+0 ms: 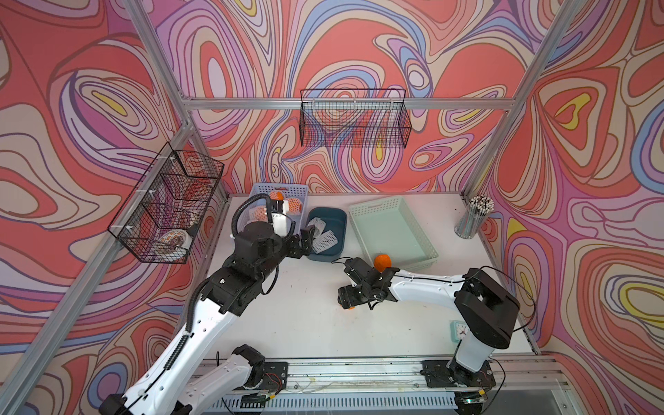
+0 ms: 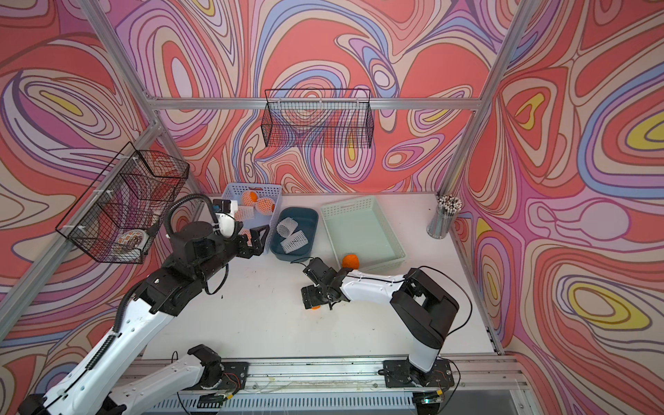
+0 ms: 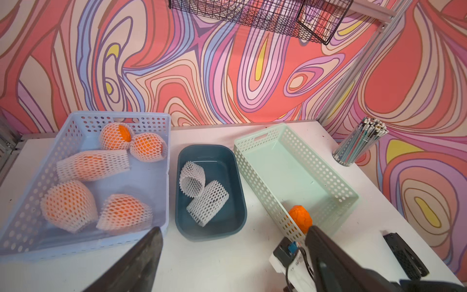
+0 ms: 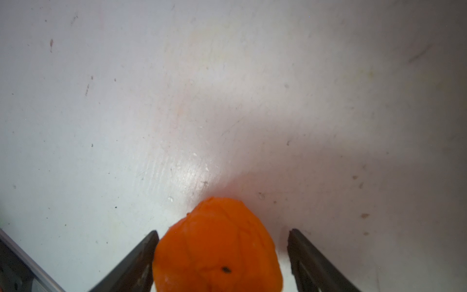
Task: Remove foam nets from oranges
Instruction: Pick up the orange from the center of the board.
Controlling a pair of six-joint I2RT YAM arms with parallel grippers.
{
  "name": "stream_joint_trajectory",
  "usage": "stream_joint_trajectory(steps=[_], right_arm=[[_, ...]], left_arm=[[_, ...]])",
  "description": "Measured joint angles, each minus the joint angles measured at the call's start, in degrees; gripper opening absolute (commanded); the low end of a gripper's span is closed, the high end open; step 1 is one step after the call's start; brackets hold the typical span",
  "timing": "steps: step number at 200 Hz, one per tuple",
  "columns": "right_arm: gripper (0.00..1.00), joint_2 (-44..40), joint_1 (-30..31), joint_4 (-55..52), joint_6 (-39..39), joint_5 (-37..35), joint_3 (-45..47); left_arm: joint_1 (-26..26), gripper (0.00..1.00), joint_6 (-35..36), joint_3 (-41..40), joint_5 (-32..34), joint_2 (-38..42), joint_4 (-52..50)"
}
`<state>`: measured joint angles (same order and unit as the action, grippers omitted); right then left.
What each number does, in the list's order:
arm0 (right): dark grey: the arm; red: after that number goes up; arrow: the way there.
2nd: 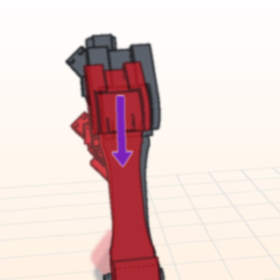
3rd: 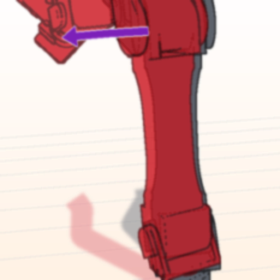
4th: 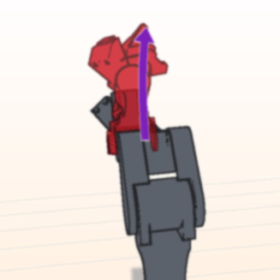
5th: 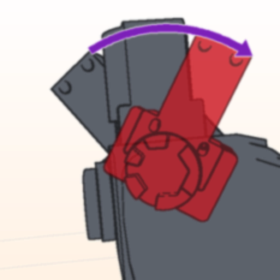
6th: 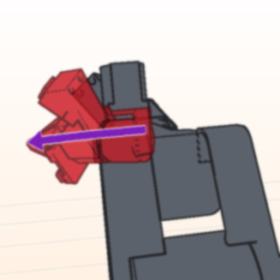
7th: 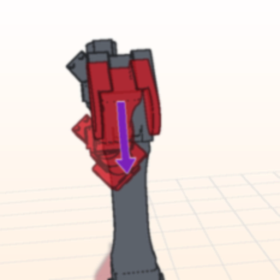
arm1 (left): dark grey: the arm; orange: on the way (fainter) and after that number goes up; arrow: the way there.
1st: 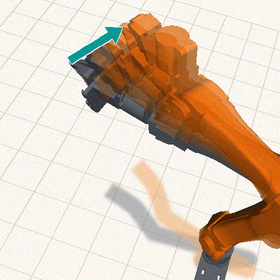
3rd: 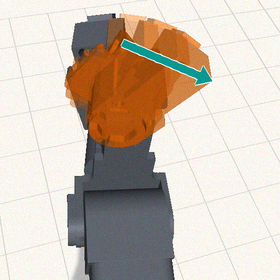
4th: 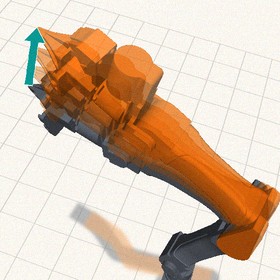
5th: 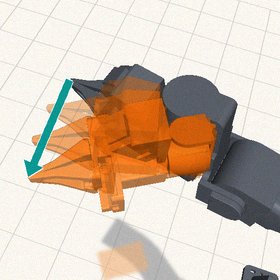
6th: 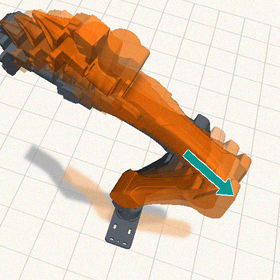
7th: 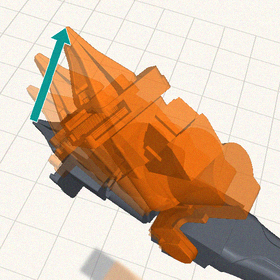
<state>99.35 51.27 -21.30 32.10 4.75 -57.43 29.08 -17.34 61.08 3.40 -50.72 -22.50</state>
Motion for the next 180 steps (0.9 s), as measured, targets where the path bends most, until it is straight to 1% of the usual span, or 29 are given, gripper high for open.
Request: stream_joint_trajectory(steps=[15,30,39,52,71,87,112,143,162,180], right_arm=[[0.69,0.0,0.0,0.1,0.1,0.2,0.0],[0.58,0.0,0.0,0.1,0.1,0.4,0.0],[0.53,0.0,0.1,0.1,0.2,0.6,0.0],[0.5,0.0,0.2,0.0,0.4,0.7,-0.2],[0.5,0.0,0.2,-0.5,0.6,0.6,-0.8],[0.5,-0.2,0.2,-1.5,0.5,0.4,-1.7],[0.5,-1.7,0.2,-4.5,-0.1,-1.1,-4.1],[0.51,-4.2,-0.2,-9.7,-2.3,-4.3,-10.4],[0.51,-5.7,-2.0,-12.1,-4.1,-5.5,-14.0],[0.5,-7.5,-6.4,-13.8,-5.8,-5.9,-15.8]], left_arm=[[0.1,0.9,-1.0,-2.4,-0.7,4.7,-2.9],[0.1,0.9,-1.8,-4.7,-1.1,9.7,-6.4],[0.2,0.9,-2.2,-5.7,-1.2,12.9,-9.0],[0.2,0.9,-2.7,-6.9,-1.2,17.2,-12.5],[0.2,0.91,-3.2,-7.4,-0.5,23.2,-17.4],[0.2,0.91,-3.5,-7.4,0.1,26.6,-20.7],[0.2,0.91,-3.7,-7.4,-0.6,28.9,-24.6],[0.2,0.91,-3.8,-8.3,-2.6,31.2,-26.4],[0.2,0.92,-3.8,-8.7,-3.8,32.8,-27.0],[0.2,0.91,-3.8,-8.7,-4.6,33.2,-27.1]])
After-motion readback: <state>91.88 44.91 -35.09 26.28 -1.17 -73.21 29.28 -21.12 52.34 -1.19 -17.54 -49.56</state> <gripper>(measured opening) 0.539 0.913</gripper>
